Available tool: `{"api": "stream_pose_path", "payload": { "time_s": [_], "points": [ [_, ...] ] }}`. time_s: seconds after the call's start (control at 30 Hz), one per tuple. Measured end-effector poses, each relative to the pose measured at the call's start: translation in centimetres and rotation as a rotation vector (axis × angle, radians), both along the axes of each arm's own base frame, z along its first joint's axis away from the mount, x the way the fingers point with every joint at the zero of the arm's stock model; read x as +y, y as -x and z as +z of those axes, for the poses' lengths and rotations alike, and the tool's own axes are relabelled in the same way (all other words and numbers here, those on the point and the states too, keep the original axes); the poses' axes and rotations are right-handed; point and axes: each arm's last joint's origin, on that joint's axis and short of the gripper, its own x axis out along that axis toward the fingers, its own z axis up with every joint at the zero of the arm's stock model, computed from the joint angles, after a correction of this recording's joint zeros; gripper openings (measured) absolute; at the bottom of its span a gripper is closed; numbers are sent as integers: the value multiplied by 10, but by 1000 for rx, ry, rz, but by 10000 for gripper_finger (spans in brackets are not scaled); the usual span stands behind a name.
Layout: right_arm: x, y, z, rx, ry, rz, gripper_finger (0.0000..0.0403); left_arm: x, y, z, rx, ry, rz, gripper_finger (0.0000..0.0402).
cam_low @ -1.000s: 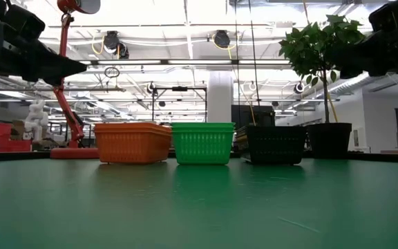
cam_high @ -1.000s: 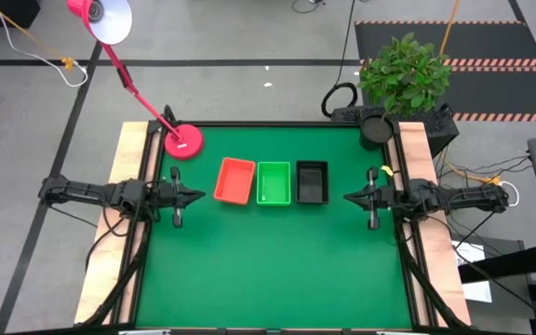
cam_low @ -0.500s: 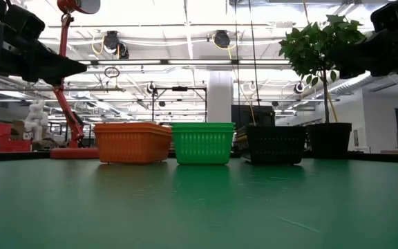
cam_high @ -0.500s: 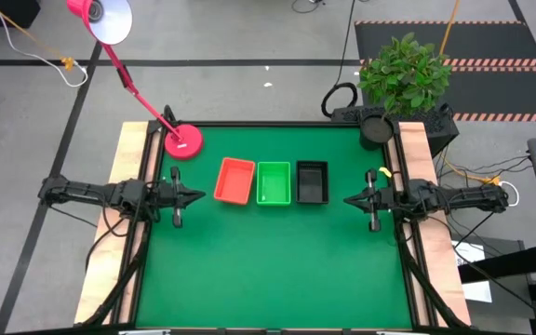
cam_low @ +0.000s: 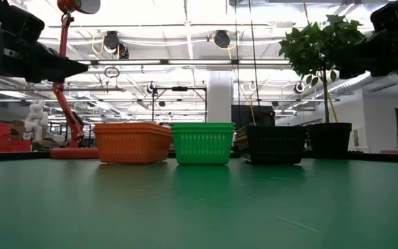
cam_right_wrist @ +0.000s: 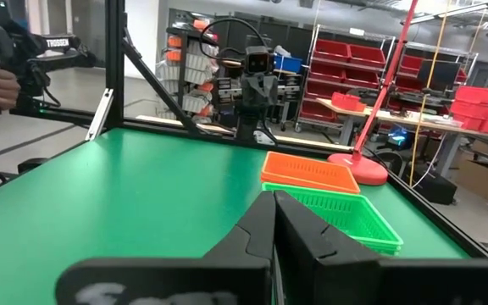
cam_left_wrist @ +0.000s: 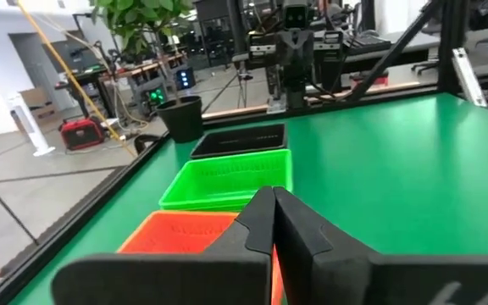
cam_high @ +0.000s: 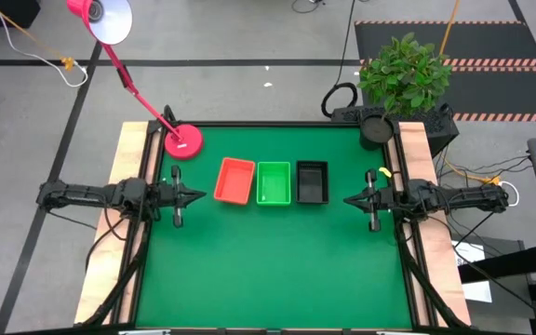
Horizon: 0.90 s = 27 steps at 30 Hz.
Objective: Stack baskets by color
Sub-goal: Return to Home Position
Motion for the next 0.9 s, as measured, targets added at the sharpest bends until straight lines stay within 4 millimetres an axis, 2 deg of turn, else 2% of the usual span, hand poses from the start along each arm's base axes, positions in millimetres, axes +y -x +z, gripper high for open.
{"api": "stream_pose_path", "payload": {
  "time_s": [0.47,0.73,0.9],
  "points": [
    [0,0,0,-1,0,0,0,14,1,-2,25,-51,-23,3],
    [0,0,0,-1,-1,-1,0,15,0,-3,36,-79,8,34],
    [0,0,0,-2,-1,0,0,15,0,-3,35,-76,8,35]
  ]
}}
